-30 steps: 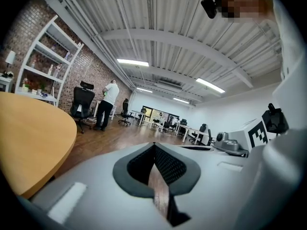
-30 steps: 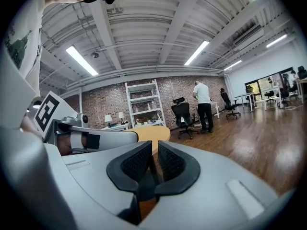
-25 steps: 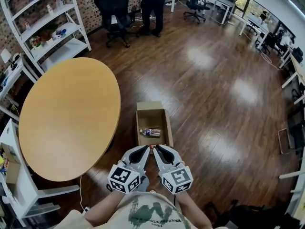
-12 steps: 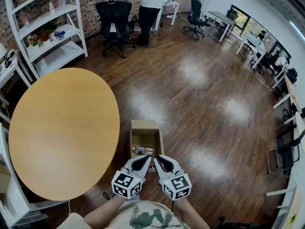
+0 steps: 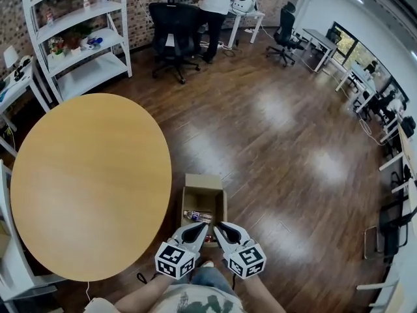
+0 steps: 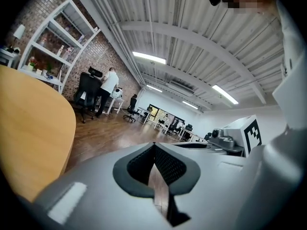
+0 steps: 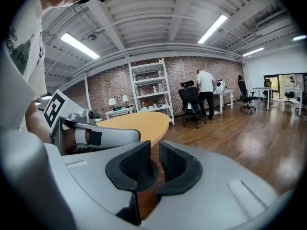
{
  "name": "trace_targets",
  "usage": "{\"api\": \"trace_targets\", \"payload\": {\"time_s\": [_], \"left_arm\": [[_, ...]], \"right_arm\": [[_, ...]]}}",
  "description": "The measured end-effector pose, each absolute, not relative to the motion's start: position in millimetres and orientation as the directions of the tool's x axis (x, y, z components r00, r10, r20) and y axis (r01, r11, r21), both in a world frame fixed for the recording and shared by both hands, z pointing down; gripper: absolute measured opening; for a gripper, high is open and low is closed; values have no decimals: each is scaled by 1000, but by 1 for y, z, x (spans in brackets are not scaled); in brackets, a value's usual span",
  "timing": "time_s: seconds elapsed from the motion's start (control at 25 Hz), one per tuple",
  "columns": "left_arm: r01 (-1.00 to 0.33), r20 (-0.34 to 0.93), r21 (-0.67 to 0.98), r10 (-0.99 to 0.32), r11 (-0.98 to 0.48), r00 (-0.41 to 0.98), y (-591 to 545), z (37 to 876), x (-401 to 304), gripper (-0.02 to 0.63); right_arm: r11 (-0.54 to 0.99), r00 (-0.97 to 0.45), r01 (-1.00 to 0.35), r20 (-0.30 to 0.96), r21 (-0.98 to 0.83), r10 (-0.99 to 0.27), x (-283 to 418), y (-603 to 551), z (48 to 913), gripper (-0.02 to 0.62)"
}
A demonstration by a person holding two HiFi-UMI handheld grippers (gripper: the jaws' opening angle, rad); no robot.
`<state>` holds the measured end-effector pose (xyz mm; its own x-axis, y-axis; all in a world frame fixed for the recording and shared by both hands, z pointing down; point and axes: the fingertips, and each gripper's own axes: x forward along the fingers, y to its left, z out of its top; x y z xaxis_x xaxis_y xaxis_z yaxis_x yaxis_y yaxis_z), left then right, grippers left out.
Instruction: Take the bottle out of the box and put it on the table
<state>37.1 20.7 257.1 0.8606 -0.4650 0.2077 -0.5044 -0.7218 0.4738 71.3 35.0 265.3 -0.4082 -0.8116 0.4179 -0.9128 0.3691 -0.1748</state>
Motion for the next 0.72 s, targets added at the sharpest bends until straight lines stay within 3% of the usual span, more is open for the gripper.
{"api": "trace_targets", "payload": {"time_s": [0.72], "left_arm": [[-710,416,505,-583,-490,698,-60,412,105,-2]], "right_arm": [[498,-589,-805,533,-321,-607,128,-46,445,71]]}}
